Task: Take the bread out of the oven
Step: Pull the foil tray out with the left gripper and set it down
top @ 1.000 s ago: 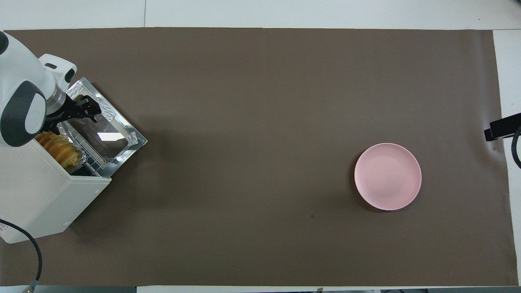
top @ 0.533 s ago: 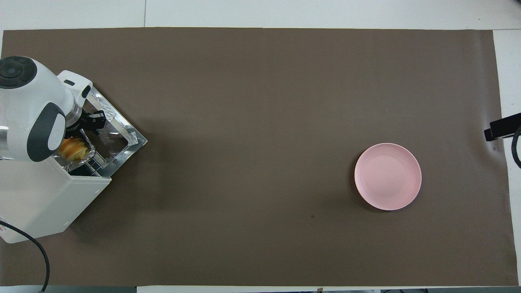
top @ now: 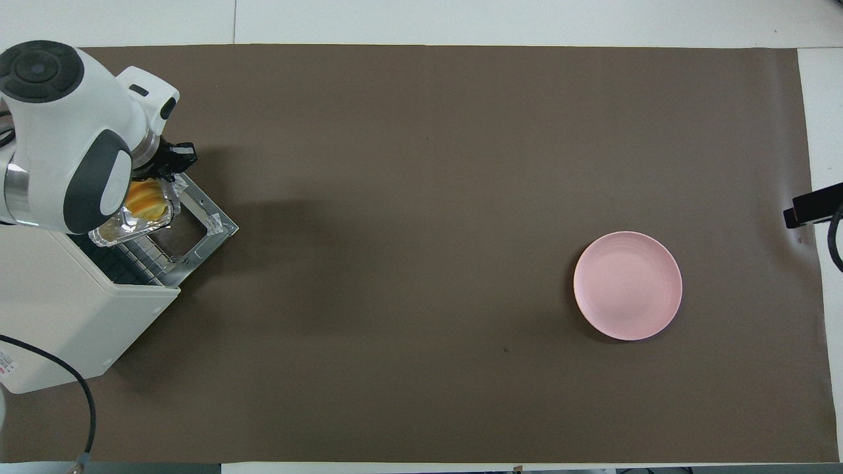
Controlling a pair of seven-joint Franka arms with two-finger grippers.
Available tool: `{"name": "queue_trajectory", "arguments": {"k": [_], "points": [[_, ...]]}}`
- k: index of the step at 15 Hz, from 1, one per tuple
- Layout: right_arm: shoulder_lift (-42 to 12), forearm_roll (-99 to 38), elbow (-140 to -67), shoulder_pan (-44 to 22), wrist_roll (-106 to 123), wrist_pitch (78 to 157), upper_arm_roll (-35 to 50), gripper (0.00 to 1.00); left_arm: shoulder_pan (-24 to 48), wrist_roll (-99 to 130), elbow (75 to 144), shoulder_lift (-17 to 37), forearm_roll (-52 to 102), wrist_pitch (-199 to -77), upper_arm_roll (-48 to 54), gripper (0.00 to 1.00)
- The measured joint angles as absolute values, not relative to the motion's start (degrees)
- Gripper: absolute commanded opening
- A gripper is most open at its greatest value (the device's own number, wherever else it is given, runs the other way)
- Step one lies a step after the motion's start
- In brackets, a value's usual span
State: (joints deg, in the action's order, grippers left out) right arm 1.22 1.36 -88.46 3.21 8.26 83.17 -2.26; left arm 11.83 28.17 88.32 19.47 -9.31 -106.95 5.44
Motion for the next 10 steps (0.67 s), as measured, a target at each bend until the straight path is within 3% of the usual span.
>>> {"name": "queue_trajectory", "arguments": {"k": [3,6,8,9,10], "points": [[1.22,1.36,-88.46,3.21,8.26,83.17,-2.26,1.0,23.28,29.91,82.78,24.1,-6.97,-106.87,5.62,0.0],[1.22,1.36,-88.46,3.28,8.26,83.17,-2.31,1.0,35.67,40.04,72.13,33.71,-6.49,-106.63,4.95,0.0],[1.22,1.36,-88.46,3.36,8.26,83.17,-2.48,1.0,40.29,42.51,69.05,38.11,-5.69,-106.32,4.65,0.0],[1.22,1.36,-88.46,3.37,8.26,83.17,-2.58,1.0,41.29,42.85,69.06,39.14,-5.46,-106.31,4.52,0.55],[1.22,1.36,-88.46,3.37,8.26,83.17,-2.61,1.0,41.52,42.93,69.16,39.68,-5.23,-106.31,4.37,1.0]]}}
